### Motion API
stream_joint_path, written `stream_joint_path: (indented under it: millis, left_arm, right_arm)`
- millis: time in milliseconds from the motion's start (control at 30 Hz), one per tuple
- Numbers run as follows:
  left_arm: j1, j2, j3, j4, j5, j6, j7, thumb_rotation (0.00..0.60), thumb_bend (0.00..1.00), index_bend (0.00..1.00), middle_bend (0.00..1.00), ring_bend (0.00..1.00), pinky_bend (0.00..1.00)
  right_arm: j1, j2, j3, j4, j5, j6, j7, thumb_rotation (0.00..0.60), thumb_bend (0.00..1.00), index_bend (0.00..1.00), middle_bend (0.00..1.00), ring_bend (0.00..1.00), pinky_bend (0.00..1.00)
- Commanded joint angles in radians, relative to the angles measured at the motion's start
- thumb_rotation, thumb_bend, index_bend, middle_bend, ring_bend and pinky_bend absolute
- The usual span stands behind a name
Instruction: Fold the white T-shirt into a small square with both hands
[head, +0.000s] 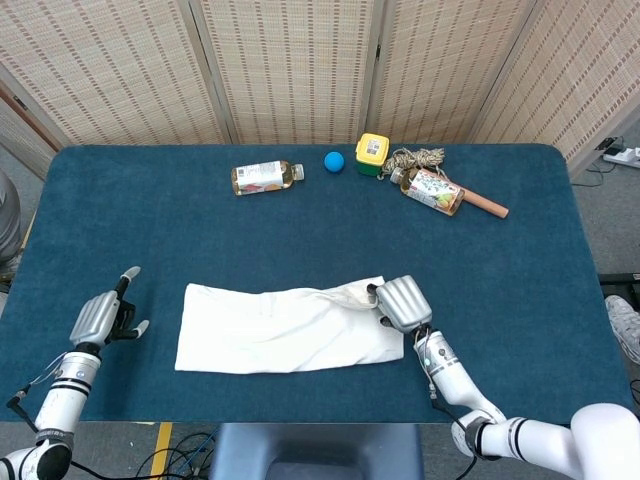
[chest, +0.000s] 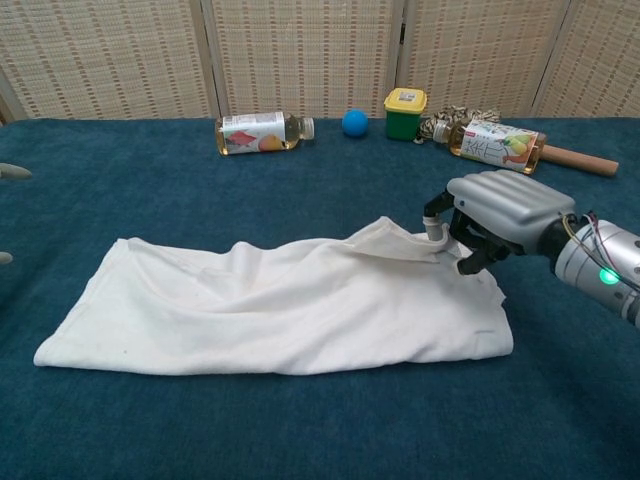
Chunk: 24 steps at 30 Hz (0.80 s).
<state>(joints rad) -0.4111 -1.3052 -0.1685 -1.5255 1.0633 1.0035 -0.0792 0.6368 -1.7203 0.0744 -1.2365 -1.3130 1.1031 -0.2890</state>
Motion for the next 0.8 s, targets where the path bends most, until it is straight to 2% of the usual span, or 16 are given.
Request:
stream_joint_path:
  millis: [33, 200, 333, 500, 633, 800]
  left_arm:
    - [0.0, 0.0, 0.0, 0.002, 0.0, -0.001, 0.001, 0.6, 0.34, 0.0, 0.89, 0.84, 0.98]
    - [-0.001, 0.001, 0.0, 0.005, -0.001, -0.003, 0.002, 0.6, 0.34, 0.0, 0.89, 0.84, 0.98]
    - [0.0, 0.004, 0.0, 0.002, -0.001, -0.002, 0.004, 0.6, 0.34, 0.0, 0.89, 0.84, 0.98]
    - [0.0, 0.006, 0.002, 0.005, 0.01, 0.003, 0.008, 0.6, 0.34, 0.0, 0.89, 0.84, 0.98]
    - [-0.001, 0.015, 0.005, 0.009, 0.037, 0.013, 0.011, 0.6, 0.34, 0.0, 0.89, 0.84, 0.98]
    - [-0.001, 0.007, 0.023, 0.063, 0.168, 0.072, -0.015, 0.6, 0.34, 0.03, 0.89, 0.84, 0.98]
  right_arm:
    - [-0.021, 0.005, -0.025, -0.002, -0.017, 0.002, 0.007, 0.6, 0.56, 0.62, 0.93, 0.94, 1.0]
    - [-0.047, 0.034, -0.051, -0.042, -0.033, -0.007, 0.029, 0.6, 0.56, 0.33, 0.93, 0.94, 1.0]
    - [-0.063, 0.068, -0.07, -0.095, -0.035, -0.03, 0.049, 0.6, 0.56, 0.22, 0.93, 0.94, 1.0]
    - [-0.082, 0.105, -0.081, -0.153, -0.046, -0.026, 0.052, 0.6, 0.56, 0.19, 0.93, 0.94, 1.0]
    - [-0.094, 0.15, -0.07, -0.212, -0.069, 0.002, 0.076, 0.6, 0.56, 0.19, 0.93, 0.94, 1.0]
    - [-0.113, 0.248, -0.026, -0.308, -0.115, 0.097, 0.087, 0.6, 0.56, 0.19, 0.93, 0.94, 1.0]
